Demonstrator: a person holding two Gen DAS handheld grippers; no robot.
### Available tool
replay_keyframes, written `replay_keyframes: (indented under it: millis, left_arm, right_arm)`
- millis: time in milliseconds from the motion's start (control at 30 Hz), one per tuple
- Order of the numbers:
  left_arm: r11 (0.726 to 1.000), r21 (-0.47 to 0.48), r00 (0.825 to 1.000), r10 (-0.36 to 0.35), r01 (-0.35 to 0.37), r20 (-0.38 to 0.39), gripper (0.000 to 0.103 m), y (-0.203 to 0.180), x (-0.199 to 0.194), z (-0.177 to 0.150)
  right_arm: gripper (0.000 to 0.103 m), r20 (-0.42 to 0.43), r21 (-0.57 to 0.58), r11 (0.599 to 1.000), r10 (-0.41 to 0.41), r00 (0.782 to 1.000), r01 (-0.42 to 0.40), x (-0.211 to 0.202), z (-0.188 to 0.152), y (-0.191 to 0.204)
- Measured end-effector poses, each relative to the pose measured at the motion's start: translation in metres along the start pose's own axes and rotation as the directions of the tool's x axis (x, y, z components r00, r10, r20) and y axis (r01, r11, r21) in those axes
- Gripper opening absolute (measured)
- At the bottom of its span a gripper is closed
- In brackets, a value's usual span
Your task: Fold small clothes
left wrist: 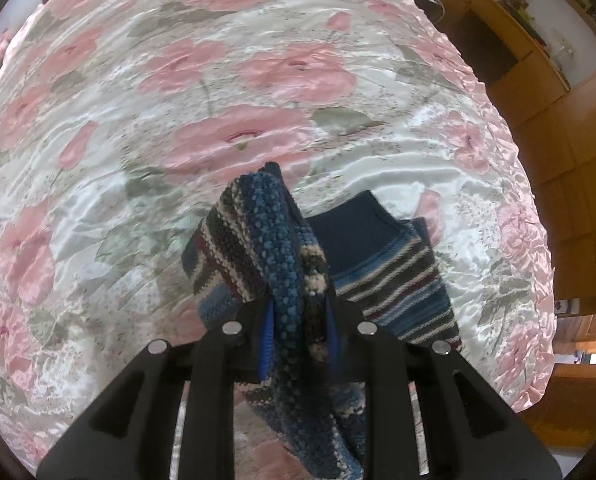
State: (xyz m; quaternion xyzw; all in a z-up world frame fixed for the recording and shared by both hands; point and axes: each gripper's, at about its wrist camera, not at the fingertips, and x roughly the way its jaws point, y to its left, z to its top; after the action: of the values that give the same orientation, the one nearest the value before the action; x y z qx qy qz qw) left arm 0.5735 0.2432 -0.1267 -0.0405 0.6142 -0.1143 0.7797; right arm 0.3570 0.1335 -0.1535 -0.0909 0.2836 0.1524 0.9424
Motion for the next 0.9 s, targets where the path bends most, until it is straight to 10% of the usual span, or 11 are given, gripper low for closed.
replay_keyframes:
  millis: [900]
  left_arm:
    - [0.998, 0.062, 0.999, -0.001, 0.004, -0.050, 0.020, -0.103, 0.096, 0.026]
  right_arm:
    - [0.011, -0.083, 0.268, 0.963, 0.051, 0.995, -0.026, 0.027, -0.059, -0.126]
